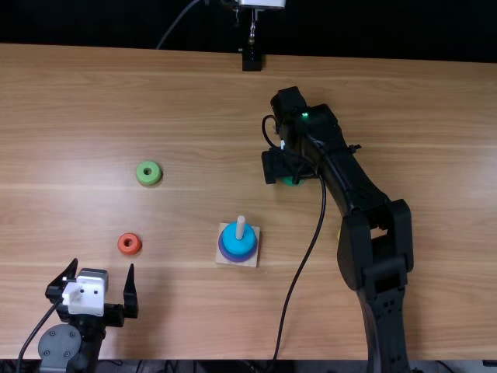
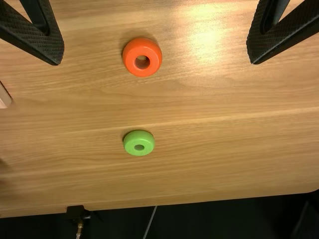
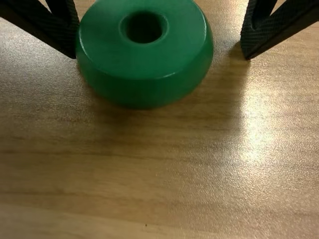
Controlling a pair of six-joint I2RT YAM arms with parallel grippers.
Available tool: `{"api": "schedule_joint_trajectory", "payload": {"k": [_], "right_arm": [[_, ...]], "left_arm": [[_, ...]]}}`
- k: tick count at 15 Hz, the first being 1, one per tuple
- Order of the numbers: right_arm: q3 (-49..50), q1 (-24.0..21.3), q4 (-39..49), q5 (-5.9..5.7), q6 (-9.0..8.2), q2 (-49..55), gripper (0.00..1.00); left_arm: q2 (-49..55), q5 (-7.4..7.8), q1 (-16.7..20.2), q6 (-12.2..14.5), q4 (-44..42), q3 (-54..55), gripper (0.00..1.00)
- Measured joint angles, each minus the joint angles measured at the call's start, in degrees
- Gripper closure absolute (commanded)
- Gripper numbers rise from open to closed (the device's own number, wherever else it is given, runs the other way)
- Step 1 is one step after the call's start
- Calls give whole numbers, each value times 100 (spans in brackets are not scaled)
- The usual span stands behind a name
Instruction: Build the Hanoi tower: stack the rings onto the peg from bottom to top in this color order: purple, dark blue, light blue, dark green, light green, yellow, orange.
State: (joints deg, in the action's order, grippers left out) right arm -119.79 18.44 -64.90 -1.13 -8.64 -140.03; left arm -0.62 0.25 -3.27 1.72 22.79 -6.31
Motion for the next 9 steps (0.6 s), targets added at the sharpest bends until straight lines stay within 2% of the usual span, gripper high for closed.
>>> {"api": "schedule_joint_trajectory", "payload": {"k": [2, 5, 9], "right_arm": [[0, -2, 2, 0, 2, -2, 66], [0, -11, 2, 2, 46, 0, 98], [0, -11, 4, 2, 192, 0, 98]], "left_arm": [[0, 0, 0, 0, -2, 0, 0], [0, 0, 0, 4, -2, 0, 0], [0, 0, 0, 4, -2, 0, 0]]}}
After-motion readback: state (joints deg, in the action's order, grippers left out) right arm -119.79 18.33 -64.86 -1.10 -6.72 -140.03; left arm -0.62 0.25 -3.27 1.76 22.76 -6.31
